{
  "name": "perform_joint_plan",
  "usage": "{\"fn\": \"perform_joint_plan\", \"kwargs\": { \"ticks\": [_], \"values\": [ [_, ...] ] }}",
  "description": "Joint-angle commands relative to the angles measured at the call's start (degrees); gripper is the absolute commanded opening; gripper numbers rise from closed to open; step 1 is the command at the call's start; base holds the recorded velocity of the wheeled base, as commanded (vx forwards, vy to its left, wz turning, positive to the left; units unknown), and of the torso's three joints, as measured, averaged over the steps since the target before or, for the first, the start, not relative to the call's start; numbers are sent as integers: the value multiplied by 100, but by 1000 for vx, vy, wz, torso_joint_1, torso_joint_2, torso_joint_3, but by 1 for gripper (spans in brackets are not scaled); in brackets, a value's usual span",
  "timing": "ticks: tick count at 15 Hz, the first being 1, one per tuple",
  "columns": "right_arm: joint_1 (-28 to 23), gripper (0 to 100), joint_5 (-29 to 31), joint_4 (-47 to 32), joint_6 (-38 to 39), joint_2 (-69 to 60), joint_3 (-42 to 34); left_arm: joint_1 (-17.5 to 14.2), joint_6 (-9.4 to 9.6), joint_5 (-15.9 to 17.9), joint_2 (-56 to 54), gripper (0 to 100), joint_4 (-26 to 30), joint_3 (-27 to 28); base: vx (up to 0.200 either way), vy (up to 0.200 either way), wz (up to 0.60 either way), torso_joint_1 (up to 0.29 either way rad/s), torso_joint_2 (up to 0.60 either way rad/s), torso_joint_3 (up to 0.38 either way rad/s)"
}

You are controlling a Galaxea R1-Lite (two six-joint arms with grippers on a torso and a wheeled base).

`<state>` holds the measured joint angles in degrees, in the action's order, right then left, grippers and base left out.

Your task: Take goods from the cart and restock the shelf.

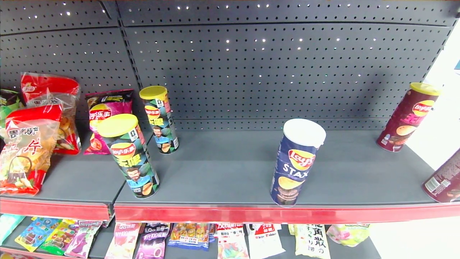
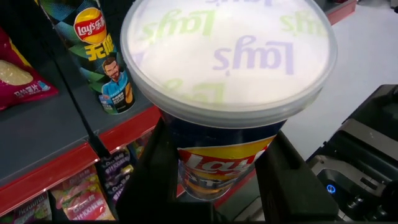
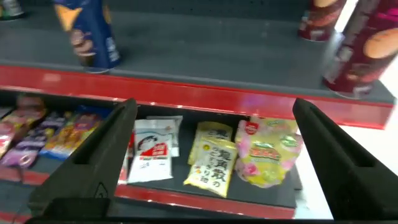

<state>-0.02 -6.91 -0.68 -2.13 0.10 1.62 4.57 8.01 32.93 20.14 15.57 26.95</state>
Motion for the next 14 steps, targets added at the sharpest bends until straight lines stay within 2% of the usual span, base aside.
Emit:
{"fn": "perform_joint_plan", "kwargs": {
  "ticks": [1,2,5,10,14],
  "values": [
    [2,100,401,16,11,-10,-118,0,-1,-14,-36,0,-1,3,0,0,0,0,0,0],
    [-6,100,955,68,292,-10,-162,-9,-1,-23,-89,0,8,-23,0,0,0,0,0,0],
    [11,100,823,59,187,-10,-153,-9,-80,-32,-133,0,8,-23,0,0,0,0,0,0],
    [2,100,823,59,196,-10,-162,0,-89,-14,-107,0,8,-23,0,0,0,0,0,0],
    [2,100,823,59,196,-10,-153,0,-80,-14,-80,0,8,-23,0,0,-600,2,2,0]
  ]
}}
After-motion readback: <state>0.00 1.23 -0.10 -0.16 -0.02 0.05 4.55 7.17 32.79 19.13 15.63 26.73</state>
